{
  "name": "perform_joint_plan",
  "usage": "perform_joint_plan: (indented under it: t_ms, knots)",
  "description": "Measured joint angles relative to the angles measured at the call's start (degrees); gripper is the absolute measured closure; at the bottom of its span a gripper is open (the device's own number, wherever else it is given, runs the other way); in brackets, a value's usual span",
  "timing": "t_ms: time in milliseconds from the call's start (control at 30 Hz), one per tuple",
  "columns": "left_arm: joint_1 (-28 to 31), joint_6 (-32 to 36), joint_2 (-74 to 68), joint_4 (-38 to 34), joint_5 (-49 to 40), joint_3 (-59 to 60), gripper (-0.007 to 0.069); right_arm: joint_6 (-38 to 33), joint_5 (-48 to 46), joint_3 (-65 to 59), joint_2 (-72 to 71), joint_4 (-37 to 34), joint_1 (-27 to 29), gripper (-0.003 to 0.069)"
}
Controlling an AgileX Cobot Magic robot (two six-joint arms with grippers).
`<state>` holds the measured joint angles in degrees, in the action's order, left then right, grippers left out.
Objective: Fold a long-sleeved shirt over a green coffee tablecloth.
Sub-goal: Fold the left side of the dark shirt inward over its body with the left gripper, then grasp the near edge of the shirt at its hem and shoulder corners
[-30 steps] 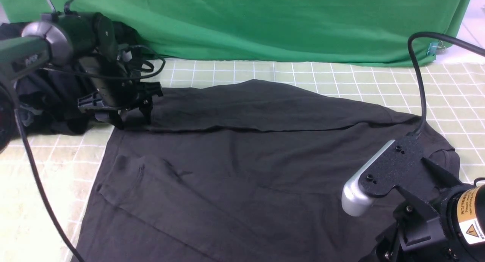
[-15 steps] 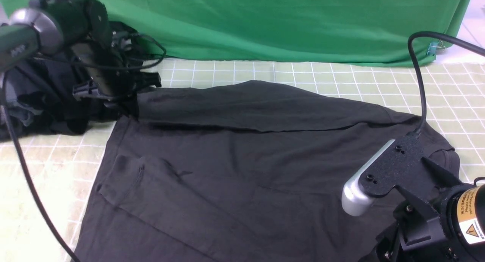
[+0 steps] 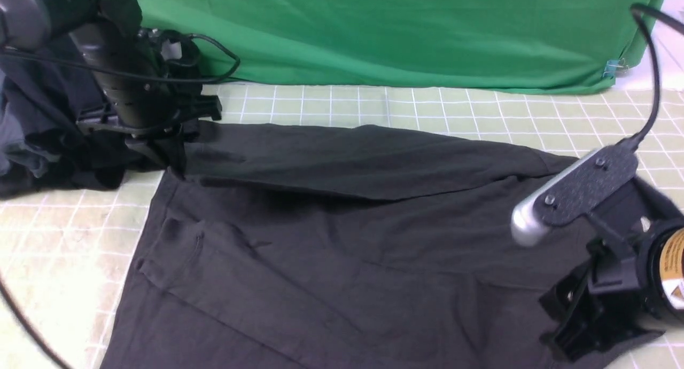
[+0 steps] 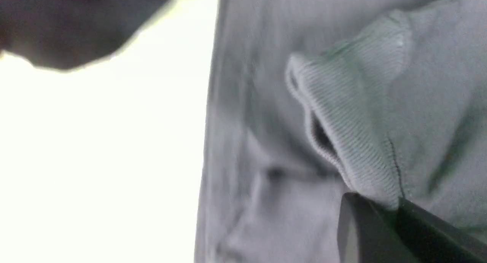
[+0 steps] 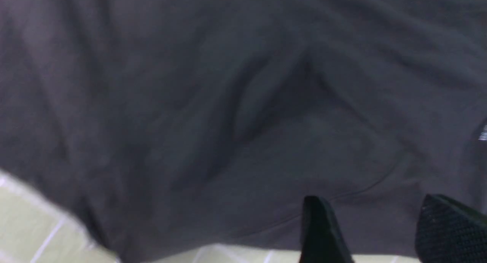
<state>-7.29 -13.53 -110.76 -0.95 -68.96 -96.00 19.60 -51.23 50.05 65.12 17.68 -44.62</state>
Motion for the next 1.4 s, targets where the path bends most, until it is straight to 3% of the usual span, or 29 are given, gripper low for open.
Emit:
perform_joint_plan:
  t_ms: [233,500,767,867,967,1167,1400]
  knots:
    - [-0.83,-3.98,8.44,2.43,0.1,15.51,0.0599,-1.81,0.83,1.33,0.0,0.4,6.76,0.0319]
    - [-0.83,-6.77,14.53,2.01,6.45,28.05,0.0599,-2.81,3.01,1.37,0.0,0.44,7.61,0.0319]
    - [-0.83,-6.8,14.47,0.45,8.65,31.28,0.0568,-2.81,3.74,1.59,0.0,0.44,7.61,0.0319]
    - [-0.83,-6.02,14.47,0.5,8.57,31.28,0.0497,-2.81,3.74,1.59,0.0,0.44,7.61,0.0319]
    - [-0.83,-5.25,14.47,0.95,5.48,31.28,0.0347,-2.81,3.74,1.59,0.0,0.44,7.61,0.0319]
    - [-0.83,-4.49,16.76,1.75,0.33,35.9,0.0125,-2.81,3.74,1.59,0.0,0.44,7.61,0.0319]
    - [-0.83,-4.49,24.57,-0.55,6.33,51.48,0.0061,-2.81,3.74,1.59,0.0,0.44,7.61,0.0319]
